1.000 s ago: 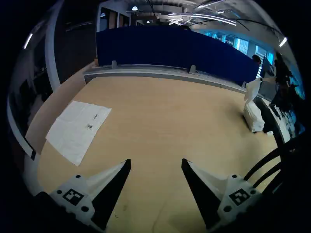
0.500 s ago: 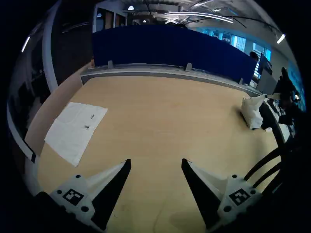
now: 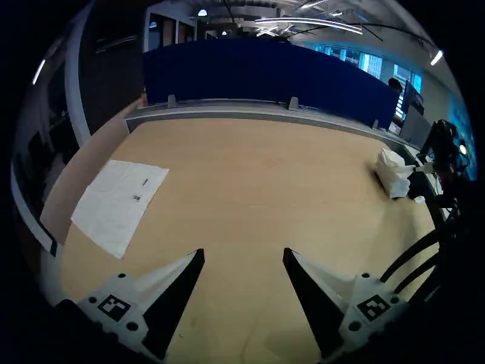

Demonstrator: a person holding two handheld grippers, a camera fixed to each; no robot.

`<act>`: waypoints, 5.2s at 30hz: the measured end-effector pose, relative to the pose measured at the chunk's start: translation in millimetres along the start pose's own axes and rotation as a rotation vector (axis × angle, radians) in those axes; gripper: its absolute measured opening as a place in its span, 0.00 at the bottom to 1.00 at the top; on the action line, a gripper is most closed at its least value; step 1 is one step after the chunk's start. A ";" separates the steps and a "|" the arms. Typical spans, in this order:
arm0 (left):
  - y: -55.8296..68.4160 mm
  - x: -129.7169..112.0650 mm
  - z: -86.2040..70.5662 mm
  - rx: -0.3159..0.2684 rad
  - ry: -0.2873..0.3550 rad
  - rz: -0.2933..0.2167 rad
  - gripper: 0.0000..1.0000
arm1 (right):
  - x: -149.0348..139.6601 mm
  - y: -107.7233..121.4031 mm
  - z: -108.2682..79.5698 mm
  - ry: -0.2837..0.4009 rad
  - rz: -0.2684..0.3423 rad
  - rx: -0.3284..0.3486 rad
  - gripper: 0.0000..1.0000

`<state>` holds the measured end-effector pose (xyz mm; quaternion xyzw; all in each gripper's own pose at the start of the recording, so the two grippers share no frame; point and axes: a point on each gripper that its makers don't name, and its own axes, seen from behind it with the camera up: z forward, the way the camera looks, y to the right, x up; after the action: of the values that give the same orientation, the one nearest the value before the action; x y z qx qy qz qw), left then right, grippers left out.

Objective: Fold towel

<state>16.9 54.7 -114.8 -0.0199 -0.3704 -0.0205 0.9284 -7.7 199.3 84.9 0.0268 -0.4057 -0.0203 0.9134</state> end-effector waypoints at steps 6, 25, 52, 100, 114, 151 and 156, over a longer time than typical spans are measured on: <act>-2.8 -0.3 -1.5 0.007 -0.001 0.001 0.97 | -20.5 1.6 11.1 -0.035 0.049 -0.037 0.03; -2.4 -3.0 1.7 0.007 -0.007 0.003 0.97 | -54.6 6.6 25.1 -0.096 0.117 -0.087 0.03; 0.0 2.7 2.1 -0.004 0.002 0.009 0.97 | -38.7 14.0 4.1 0.021 0.119 -0.134 0.90; -14.7 4.1 -4.4 0.022 0.013 -0.003 0.97 | -16.4 -68.3 29.8 0.026 0.017 0.033 0.95; -17.7 -0.3 -3.0 0.030 0.007 -0.006 0.97 | -20.0 -64.9 35.2 0.013 -0.028 0.034 0.95; -38.0 -10.8 -23.7 0.118 -0.001 -0.052 0.96 | 63.9 -56.9 97.8 0.038 -0.047 0.043 0.96; -39.1 -13.6 -25.9 0.124 -0.003 -0.055 0.96 | 61.7 -57.4 103.3 0.035 -0.050 0.043 0.96</act>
<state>22.8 14.6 -142.1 0.0479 -0.3730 -0.0230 0.9263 -43.9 135.1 196.0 0.0570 -0.3894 -0.0341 0.9187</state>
